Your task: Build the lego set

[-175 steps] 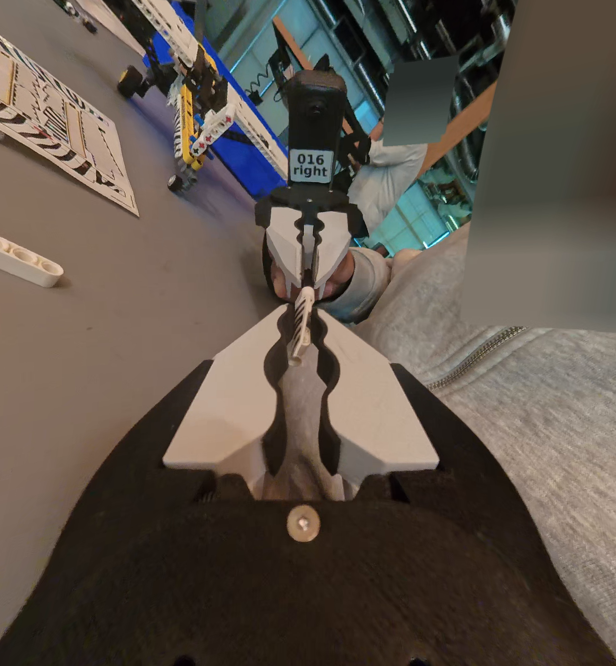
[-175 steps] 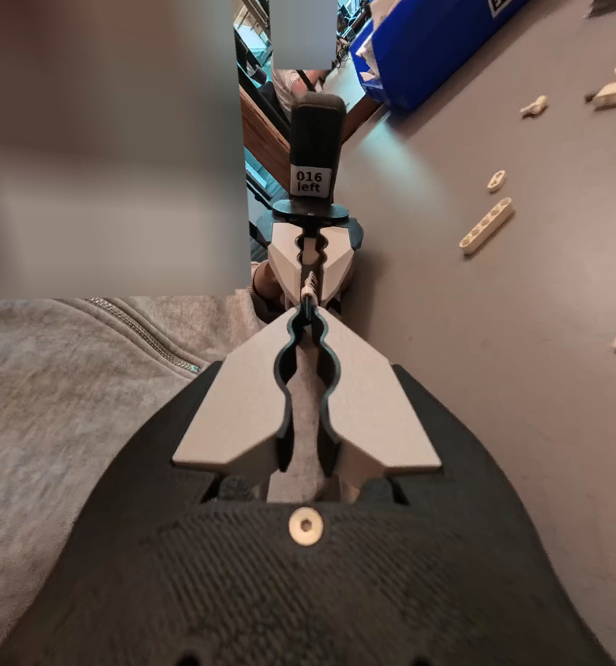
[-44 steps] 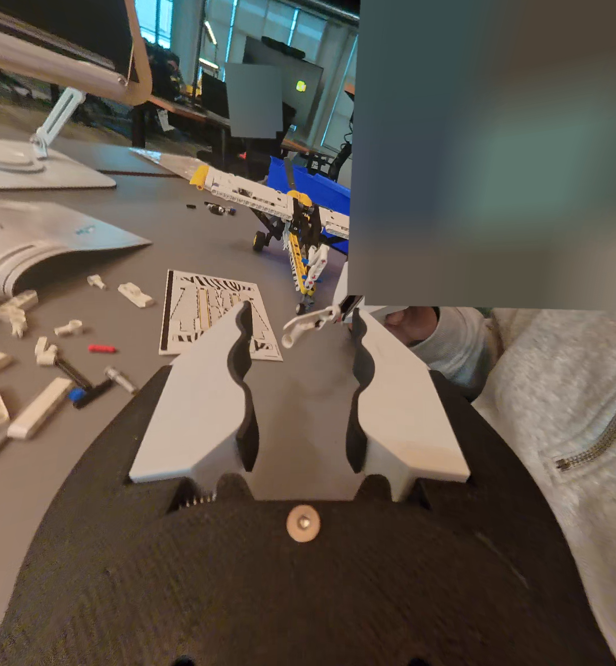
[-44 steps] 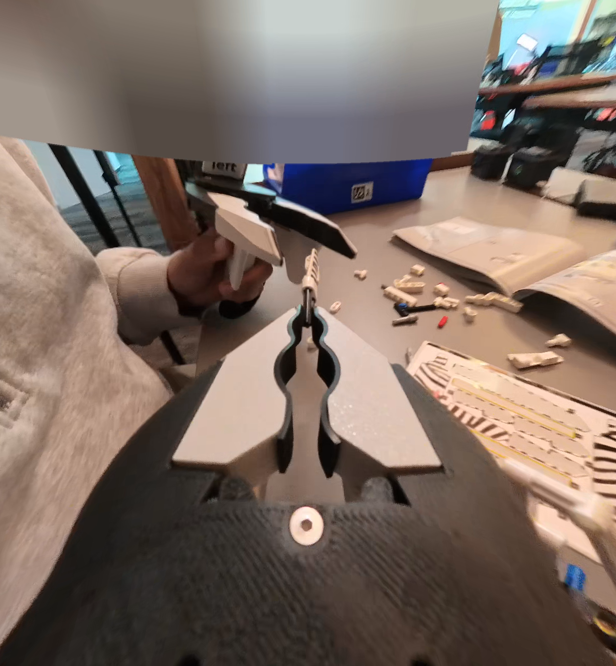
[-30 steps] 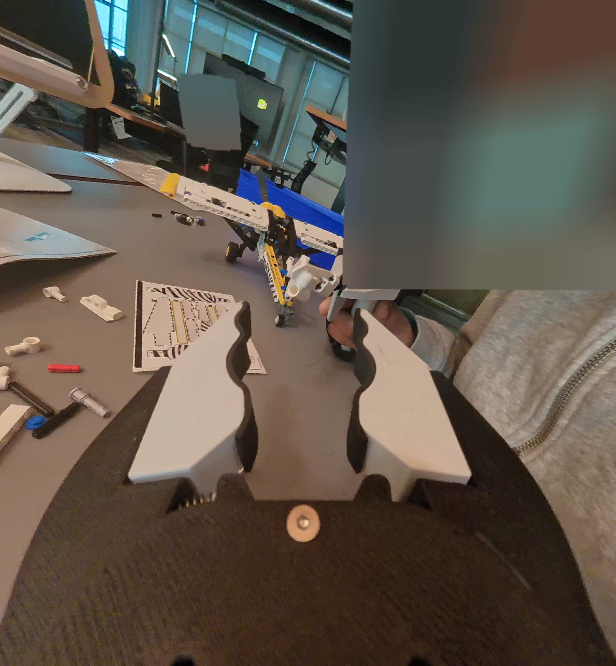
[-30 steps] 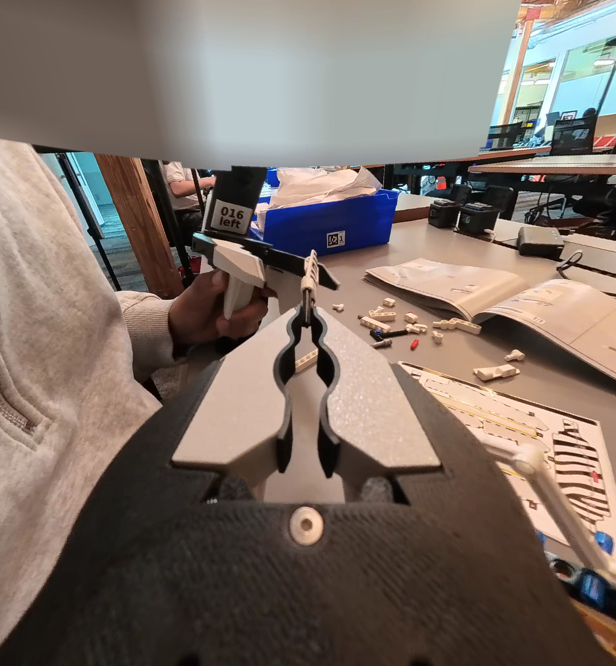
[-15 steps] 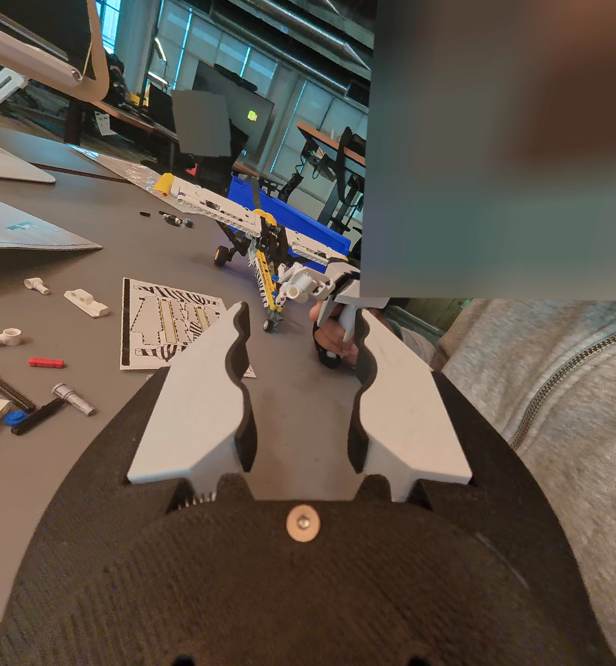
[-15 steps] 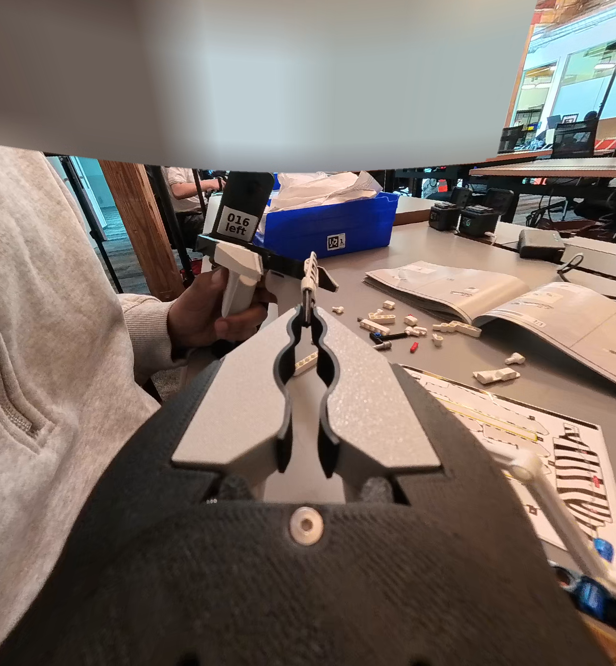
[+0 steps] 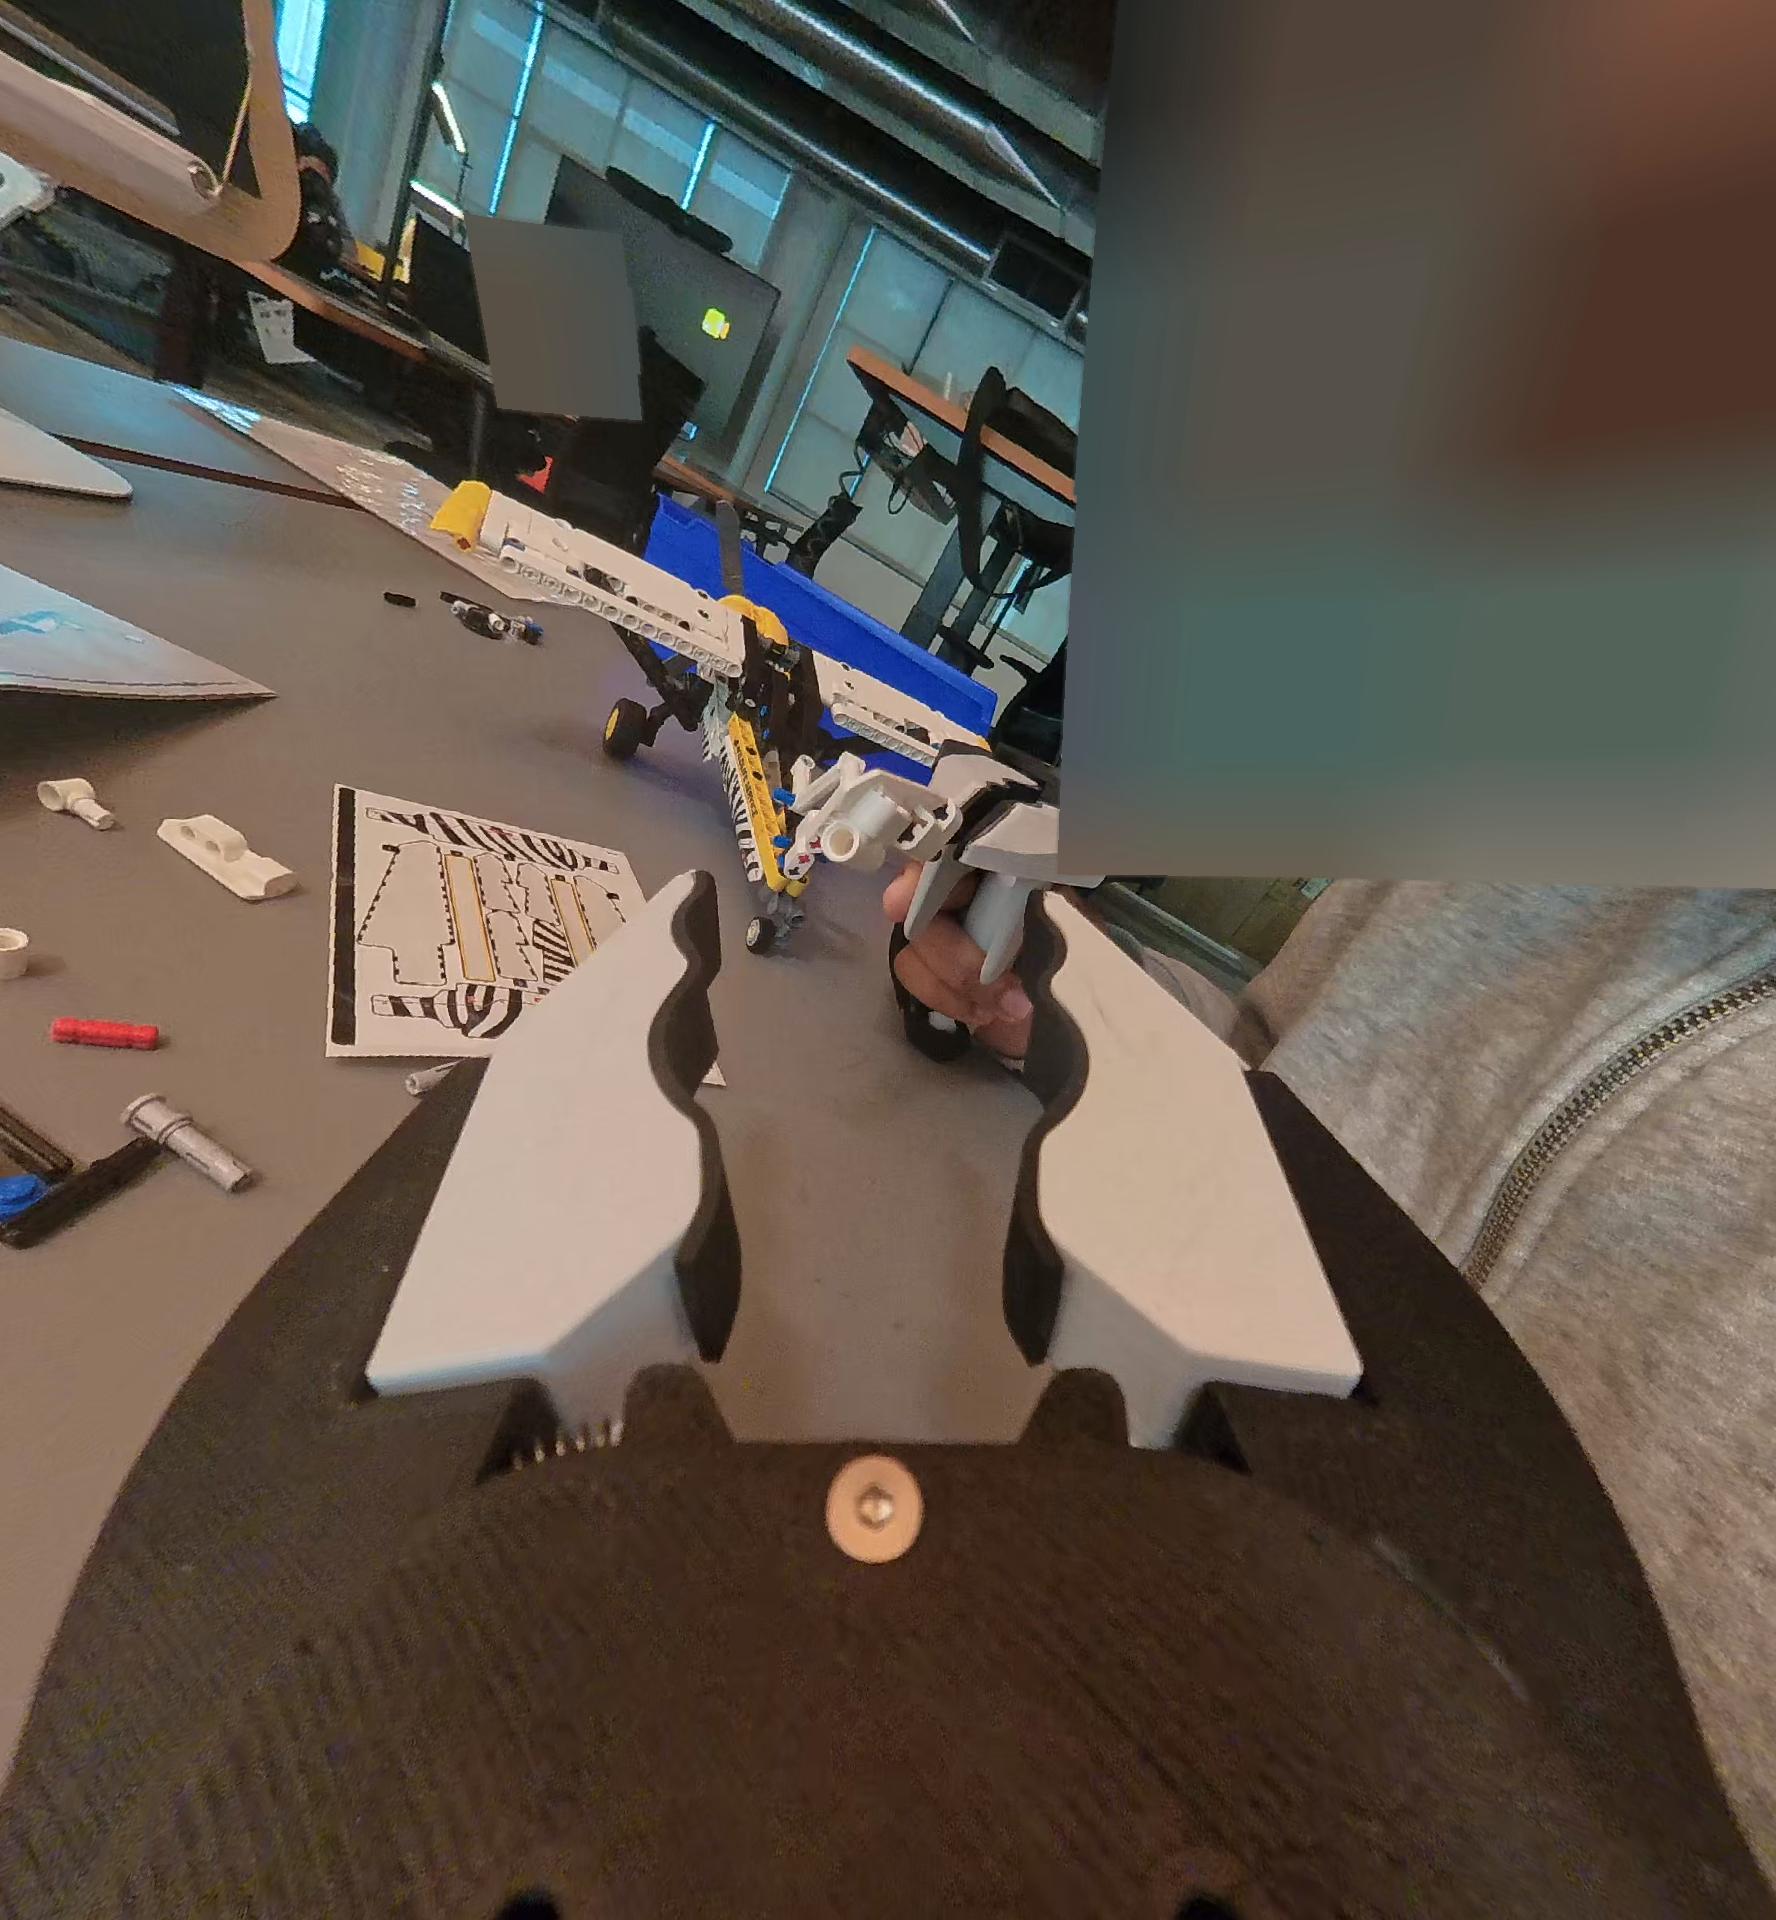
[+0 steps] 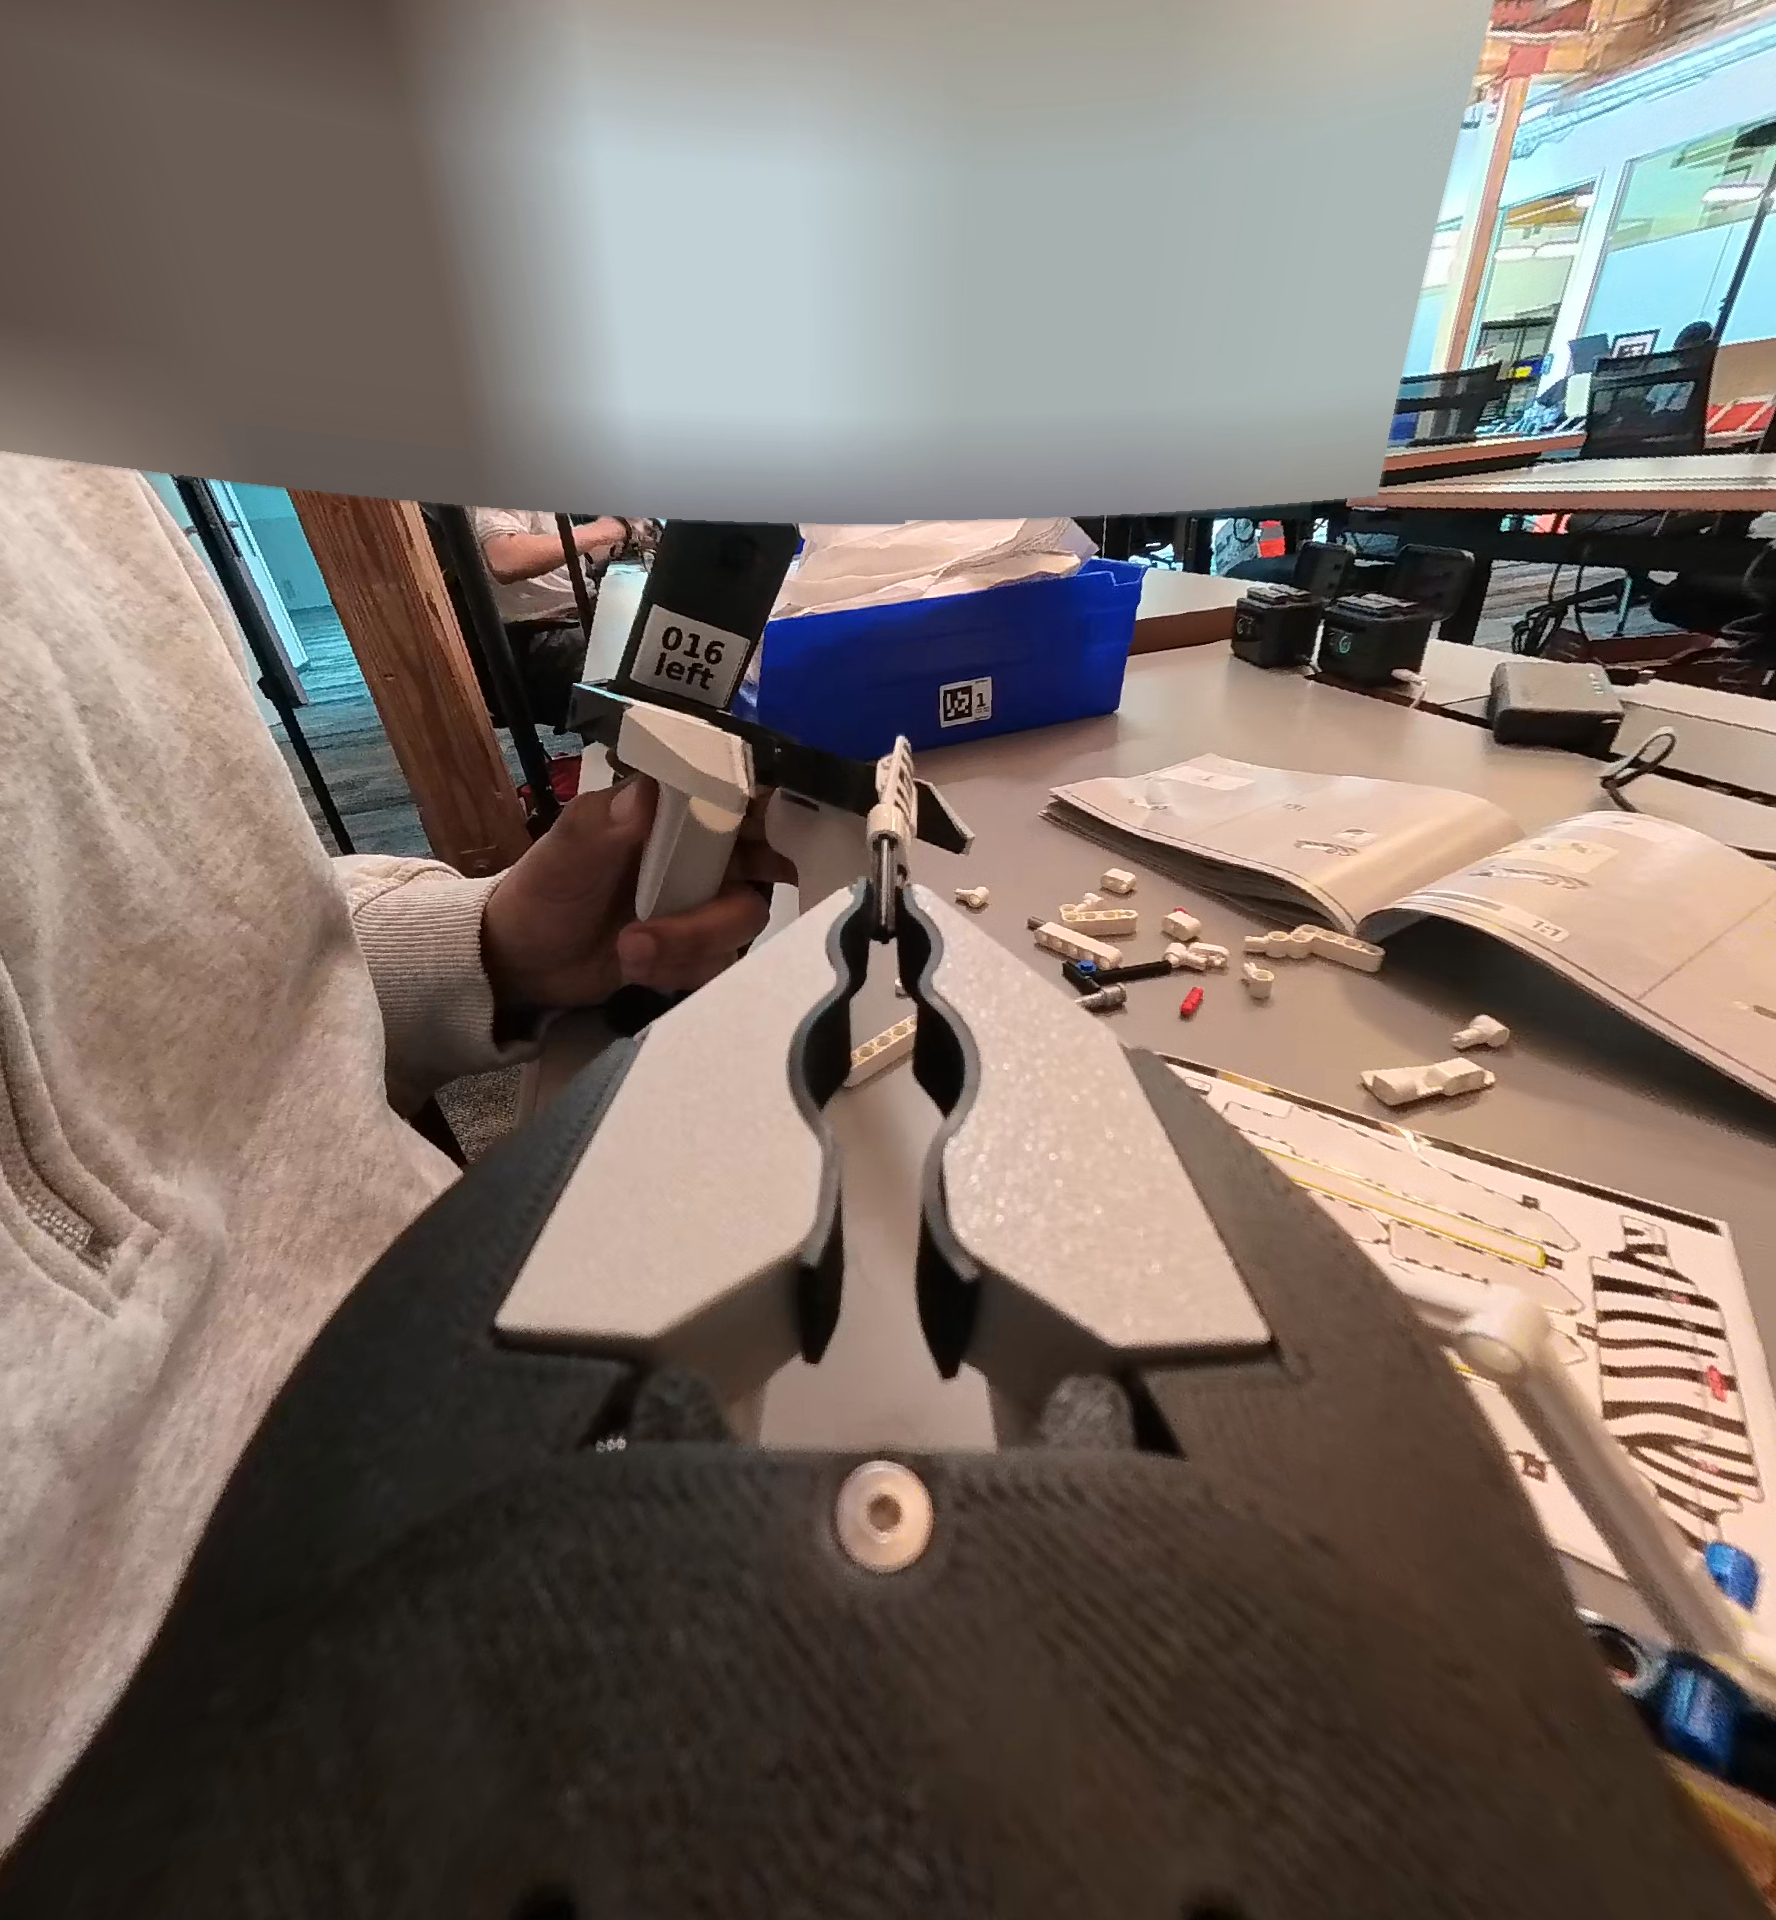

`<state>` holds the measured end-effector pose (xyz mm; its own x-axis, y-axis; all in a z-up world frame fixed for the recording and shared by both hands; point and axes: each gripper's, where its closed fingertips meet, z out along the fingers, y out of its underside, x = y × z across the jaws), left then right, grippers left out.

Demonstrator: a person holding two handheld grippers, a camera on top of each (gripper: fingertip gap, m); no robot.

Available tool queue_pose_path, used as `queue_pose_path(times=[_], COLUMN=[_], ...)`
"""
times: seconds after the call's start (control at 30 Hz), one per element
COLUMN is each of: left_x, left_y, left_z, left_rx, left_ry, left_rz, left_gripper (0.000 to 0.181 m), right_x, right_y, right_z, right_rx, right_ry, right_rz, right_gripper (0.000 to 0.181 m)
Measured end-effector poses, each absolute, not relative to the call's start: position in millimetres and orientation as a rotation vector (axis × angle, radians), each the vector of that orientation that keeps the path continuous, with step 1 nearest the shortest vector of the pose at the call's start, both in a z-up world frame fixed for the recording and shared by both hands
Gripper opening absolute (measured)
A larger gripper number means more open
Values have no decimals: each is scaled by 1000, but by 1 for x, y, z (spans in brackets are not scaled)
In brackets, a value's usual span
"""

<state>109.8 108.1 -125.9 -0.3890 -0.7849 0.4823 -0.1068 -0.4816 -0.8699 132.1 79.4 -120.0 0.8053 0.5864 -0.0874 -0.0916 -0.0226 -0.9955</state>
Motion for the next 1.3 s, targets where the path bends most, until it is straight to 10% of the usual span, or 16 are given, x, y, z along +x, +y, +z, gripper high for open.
queue_pose_path(times=[1.3], left_x=[109], left_y=[108], left_z=[-126], left_rx=[-1374], left_ry=[1212], left_rz=[-1953], left_gripper=[56], right_x=[131], right_y=[82], right_z=[-122], right_rx=[-1509], right_ry=[-421], right_rz=[552], right_gripper=[3])
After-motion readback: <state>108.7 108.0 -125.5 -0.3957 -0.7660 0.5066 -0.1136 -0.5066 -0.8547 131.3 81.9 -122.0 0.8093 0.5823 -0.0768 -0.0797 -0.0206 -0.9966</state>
